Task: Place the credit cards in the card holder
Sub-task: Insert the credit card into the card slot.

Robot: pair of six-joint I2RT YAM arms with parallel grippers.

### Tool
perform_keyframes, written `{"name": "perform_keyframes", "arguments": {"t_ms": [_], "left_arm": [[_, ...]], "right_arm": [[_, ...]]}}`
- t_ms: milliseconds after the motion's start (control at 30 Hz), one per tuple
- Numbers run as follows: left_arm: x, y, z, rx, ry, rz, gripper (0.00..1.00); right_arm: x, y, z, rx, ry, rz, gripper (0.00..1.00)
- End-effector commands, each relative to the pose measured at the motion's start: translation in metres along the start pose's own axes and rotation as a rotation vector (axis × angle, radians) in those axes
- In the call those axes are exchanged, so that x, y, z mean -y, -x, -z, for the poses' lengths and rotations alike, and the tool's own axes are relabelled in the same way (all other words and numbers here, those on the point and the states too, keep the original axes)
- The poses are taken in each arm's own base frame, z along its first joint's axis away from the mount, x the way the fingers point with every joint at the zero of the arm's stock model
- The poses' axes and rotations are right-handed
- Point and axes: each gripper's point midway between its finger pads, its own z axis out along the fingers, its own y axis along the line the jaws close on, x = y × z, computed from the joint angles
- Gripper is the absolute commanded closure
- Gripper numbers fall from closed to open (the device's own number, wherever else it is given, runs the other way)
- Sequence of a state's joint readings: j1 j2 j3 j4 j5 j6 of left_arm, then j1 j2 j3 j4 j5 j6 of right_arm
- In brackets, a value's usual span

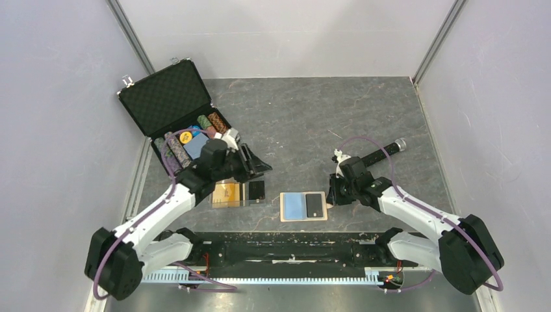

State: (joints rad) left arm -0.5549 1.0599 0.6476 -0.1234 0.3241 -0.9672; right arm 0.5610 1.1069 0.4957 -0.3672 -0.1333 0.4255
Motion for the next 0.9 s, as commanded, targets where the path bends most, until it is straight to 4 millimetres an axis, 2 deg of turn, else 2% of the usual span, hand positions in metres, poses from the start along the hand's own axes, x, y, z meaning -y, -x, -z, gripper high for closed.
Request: {"name": "perform_keyframes", "arguments": {"t_ms": [0,133,233,467,600,733,867], "left_arm": [[-0.025,-0.001,0.028,-0.04,0.052,-0.05,0.44],[-0.051,0.009,0.049,-0.029,0.189,-0.08,0.43],[-0.062,0.015,0.062,-0.034,0.269,-0.113,0.41],[-0.077,0.017,0.073,-0.085,0.378,-0.138,0.39],[-0.084,0.018,0.078,-0.102,0.421,-0.157,0.39],[-0.095,0.019,0.084,-0.127,0.488,-0.181,0.37],[-0.112,0.019,0.088,-0.16,0.575,-0.174,0.36]], "right_arm": [[-0.012,0.026,0.01,0.072,0.027,0.019,0.78],[-0.02,0.041,0.016,0.102,0.042,0.021,0.74],[-0.032,0.061,0.025,0.138,0.065,0.028,0.71],[-0.074,0.121,0.033,0.181,0.146,0.058,0.68],[-0.106,0.154,0.037,0.204,0.208,0.069,0.67],[-0.134,0.161,0.029,0.19,0.261,0.07,0.67],[-0.158,0.15,0.016,0.154,0.306,0.082,0.69]]}}
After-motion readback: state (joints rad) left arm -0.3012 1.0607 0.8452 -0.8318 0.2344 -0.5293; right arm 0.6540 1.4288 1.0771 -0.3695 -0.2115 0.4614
